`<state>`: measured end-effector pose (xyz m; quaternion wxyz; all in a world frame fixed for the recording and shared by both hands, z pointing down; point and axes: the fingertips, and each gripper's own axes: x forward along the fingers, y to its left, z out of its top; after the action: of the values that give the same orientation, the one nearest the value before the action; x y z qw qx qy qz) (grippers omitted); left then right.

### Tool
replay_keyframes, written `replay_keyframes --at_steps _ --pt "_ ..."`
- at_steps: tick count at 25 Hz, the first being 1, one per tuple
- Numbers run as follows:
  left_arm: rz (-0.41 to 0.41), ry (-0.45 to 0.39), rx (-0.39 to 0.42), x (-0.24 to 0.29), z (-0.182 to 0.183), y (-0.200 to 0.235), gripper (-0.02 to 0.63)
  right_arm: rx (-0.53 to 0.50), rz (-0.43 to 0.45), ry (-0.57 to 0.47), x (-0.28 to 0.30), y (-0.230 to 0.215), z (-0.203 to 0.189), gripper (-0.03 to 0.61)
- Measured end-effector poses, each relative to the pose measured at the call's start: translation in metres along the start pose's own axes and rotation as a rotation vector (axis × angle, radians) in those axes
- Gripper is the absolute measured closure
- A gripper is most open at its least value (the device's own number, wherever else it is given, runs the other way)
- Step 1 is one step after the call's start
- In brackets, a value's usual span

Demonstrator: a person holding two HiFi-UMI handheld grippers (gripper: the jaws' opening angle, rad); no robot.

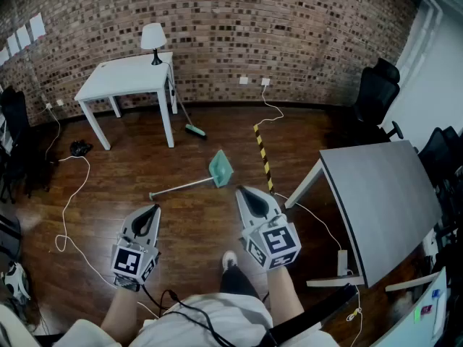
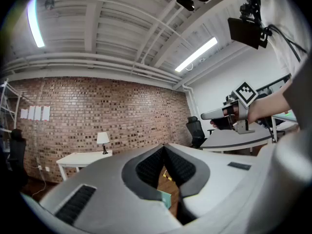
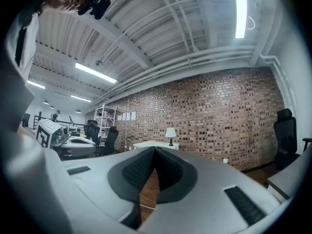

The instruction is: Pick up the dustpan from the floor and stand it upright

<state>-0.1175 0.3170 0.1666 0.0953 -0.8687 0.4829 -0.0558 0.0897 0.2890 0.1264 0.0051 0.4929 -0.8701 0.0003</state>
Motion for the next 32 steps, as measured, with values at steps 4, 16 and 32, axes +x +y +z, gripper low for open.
replay_keyframes --at_steps 4,16,32 --pt "0.027 0.02 0.08 0.044 -0.021 0.024 0.607 0.004 -0.005 -0.009 0.047 -0.034 -0.011 0.591" --pt "0.117 0.073 0.037 0.306 -0.039 0.104 0.607 -0.062 0.038 -0.055 0.242 -0.223 -0.03 0.591" --pt "0.212 0.155 -0.092 0.415 -0.081 0.193 0.607 -0.006 0.068 0.017 0.361 -0.307 -0.044 0.591"
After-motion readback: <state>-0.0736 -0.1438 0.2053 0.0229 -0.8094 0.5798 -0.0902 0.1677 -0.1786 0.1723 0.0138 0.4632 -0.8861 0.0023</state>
